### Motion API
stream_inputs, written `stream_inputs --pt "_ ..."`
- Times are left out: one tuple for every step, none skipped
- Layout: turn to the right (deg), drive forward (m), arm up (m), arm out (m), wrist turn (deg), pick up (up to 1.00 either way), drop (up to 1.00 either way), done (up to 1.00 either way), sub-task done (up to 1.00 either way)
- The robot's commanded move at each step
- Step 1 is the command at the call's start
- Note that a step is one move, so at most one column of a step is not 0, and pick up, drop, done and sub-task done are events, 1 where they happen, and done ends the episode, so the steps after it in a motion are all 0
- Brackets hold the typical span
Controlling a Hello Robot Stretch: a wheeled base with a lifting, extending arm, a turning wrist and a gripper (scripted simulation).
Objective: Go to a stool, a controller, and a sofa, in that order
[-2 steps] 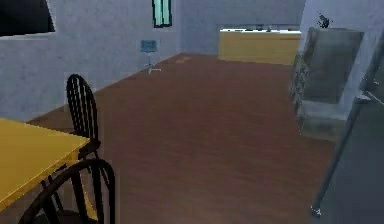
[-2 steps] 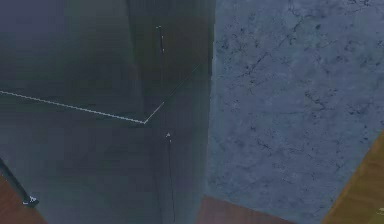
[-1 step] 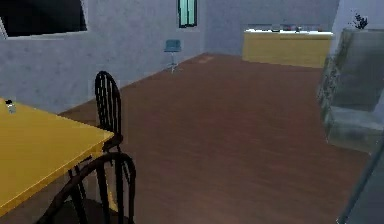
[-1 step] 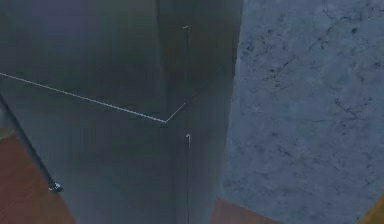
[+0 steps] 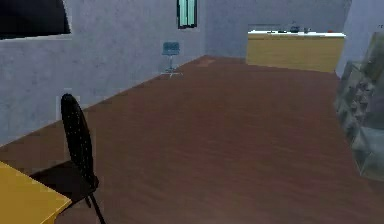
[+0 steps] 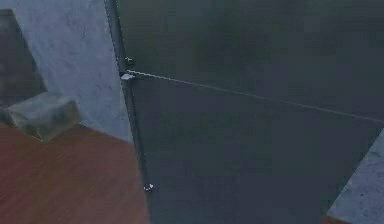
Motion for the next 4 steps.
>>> stream_inputs --pt "0.0 1.0 0.0 0.0 0.0 0.0 0.0 0.0 0.0" --pt "0.0 1.0 0.0 0.0 0.0 0.0 0.0 0.0 0.0" --pt "0.0 1.0 0.0 0.0 0.0 0.0 0.0 0.0 0.0" --pt "0.0 1.0 0.0 0.0 0.0 0.0 0.0 0.0 0.0"
